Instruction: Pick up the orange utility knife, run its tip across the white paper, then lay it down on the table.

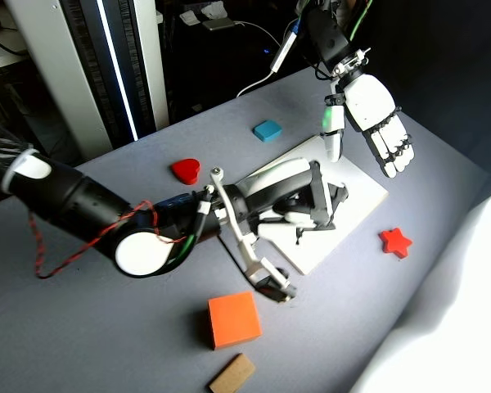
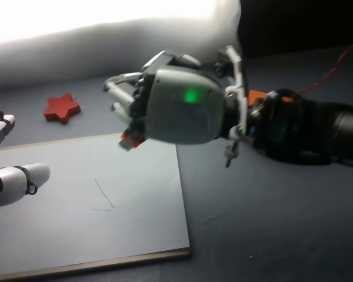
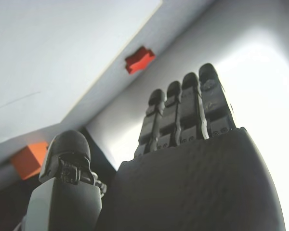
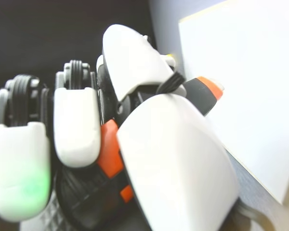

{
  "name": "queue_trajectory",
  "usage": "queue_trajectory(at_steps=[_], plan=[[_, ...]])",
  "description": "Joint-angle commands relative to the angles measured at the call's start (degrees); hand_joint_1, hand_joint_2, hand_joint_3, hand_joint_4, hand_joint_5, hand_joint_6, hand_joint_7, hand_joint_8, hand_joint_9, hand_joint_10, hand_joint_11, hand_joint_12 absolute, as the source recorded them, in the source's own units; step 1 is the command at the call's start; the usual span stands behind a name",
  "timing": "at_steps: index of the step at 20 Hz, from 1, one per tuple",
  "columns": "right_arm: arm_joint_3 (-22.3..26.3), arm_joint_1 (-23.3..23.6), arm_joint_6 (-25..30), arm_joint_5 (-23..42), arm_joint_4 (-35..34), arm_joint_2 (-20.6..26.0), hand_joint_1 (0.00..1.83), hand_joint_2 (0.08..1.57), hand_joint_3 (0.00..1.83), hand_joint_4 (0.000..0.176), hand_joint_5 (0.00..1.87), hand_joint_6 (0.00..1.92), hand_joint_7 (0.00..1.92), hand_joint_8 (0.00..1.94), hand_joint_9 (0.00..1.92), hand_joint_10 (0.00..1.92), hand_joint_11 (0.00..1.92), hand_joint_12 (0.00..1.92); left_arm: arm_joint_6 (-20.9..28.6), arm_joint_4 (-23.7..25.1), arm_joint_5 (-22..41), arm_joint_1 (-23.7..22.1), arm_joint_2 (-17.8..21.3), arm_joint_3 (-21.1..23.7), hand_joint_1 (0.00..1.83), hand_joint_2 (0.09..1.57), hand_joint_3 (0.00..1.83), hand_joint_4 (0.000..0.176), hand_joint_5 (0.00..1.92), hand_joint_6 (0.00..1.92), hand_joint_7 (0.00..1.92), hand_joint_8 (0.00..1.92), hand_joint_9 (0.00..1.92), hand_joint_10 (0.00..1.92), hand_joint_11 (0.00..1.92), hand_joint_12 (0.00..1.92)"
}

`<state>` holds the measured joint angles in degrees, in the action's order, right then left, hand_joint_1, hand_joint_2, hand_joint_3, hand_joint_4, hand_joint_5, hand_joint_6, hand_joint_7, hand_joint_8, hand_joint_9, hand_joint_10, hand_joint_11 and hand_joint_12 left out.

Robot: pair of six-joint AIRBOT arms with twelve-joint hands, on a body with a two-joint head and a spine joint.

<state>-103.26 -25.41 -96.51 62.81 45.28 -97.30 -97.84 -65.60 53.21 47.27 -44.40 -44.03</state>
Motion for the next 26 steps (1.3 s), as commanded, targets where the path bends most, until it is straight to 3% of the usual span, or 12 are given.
queue_trajectory(at_steps=[1, 4, 10, 12, 16, 22, 26], plan=[[-0.8, -0.3, -2.2, 5.7, -3.3, -0.2, 1.47, 1.47, 0.00, 0.176, 1.55, 1.92, 1.89, 1.94, 1.92, 1.92, 1.92, 1.92, 0.0, 2.1, 5.2, 0.0, 0.6, -0.1, 0.00, 1.25, 0.00, 0.000, 0.00, 0.00, 0.00, 0.00, 0.00, 0.00, 0.00, 0.08], [-3.0, -0.9, -3.3, 6.1, -2.2, -2.4, 1.45, 1.49, 0.00, 0.176, 1.49, 1.92, 1.87, 1.94, 1.92, 1.92, 1.92, 1.92, -0.2, 2.1, 5.2, 0.0, 0.6, -0.1, 0.00, 1.26, 0.00, 0.000, 0.00, 0.00, 0.00, 0.00, 0.00, 0.00, 0.00, 0.07], [-4.3, -2.1, -4.1, 5.3, -0.6, -3.7, 1.43, 1.51, 0.00, 0.176, 1.45, 1.92, 1.83, 1.94, 1.92, 1.92, 1.92, 1.92, -0.4, 2.1, 5.2, -0.2, 0.5, 0.2, 0.00, 1.27, 0.00, 0.000, 0.01, 0.00, 0.01, 0.00, 0.01, 0.00, 0.00, 0.20], [-5.0, -2.6, -3.5, 5.4, 0.4, -4.0, 1.44, 1.50, 0.00, 0.176, 1.49, 1.92, 1.84, 1.94, 1.92, 1.92, 1.92, 1.92, -0.4, 2.1, 5.2, -0.3, 0.5, 0.2, 0.00, 1.26, 0.00, 0.000, 0.00, 0.00, 0.01, 0.00, 0.00, 0.00, 0.00, 0.16], [-6.1, -3.6, -3.1, 5.9, 0.9, -4.6, 1.47, 1.48, 0.00, 0.176, 1.56, 1.92, 1.86, 1.94, 1.92, 1.92, 1.92, 1.92, -0.5, 2.1, 5.6, -0.2, 0.5, 0.2, 0.00, 1.26, 0.00, 0.000, 0.00, 0.00, 0.03, 0.00, 0.03, 0.01, 0.00, 0.25], [-5.3, -5.0, -2.9, 7.3, 1.9, -2.6, 1.49, 1.47, 0.00, 0.176, 1.56, 1.92, 1.87, 1.94, 1.92, 1.92, 1.92, 1.92, -0.5, 2.1, 5.7, -0.5, 0.4, 0.3, 0.00, 1.27, 0.00, 0.000, 0.00, 0.00, 0.04, 0.01, 0.05, 0.01, 0.00, 0.26], [-3.5, -5.4, -2.7, 7.3, 1.9, -0.1, 1.42, 1.52, 0.00, 0.176, 1.46, 1.92, 1.83, 1.94, 1.92, 1.92, 1.92, 1.92, -0.7, 2.1, 5.7, -0.7, 0.3, 0.6, 0.00, 1.27, 0.00, 0.000, 0.00, 0.00, 0.01, 0.00, 0.01, 0.00, 0.00, 0.19]])
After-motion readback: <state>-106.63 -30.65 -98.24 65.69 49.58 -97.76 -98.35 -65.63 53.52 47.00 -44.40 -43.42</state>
